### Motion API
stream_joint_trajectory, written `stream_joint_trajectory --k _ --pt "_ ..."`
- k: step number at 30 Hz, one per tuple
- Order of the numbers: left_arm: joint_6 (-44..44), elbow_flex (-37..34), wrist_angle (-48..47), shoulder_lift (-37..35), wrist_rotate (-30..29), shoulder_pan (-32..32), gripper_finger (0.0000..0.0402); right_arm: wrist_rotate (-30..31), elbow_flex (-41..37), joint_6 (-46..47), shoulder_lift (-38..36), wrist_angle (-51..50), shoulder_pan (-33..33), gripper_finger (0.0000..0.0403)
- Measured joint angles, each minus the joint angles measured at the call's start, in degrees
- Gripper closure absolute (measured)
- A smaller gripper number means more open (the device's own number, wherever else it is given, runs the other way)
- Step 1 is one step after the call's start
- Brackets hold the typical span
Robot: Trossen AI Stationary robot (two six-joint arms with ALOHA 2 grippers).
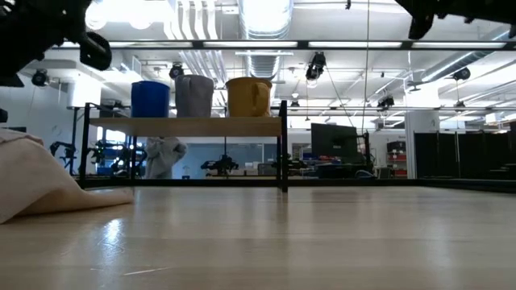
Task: Stack small to large cups/mugs on shelf
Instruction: Return to Home Position
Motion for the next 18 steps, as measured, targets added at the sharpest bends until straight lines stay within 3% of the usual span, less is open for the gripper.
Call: stream_joint_trajectory --k 13,18 --pt "4.6 0.0 -15.9 -0.6 -3.3 0.1 0.0400 1.9 -18.4 3.1 -21.9 0.0 0.0 0.0319" --pt "7.9 -0.1 -17.8 -0.6 -5.2 0.1 0.0400 0.8 -21.2 -0.5 -21.8 3.3 0.0 0.0315"
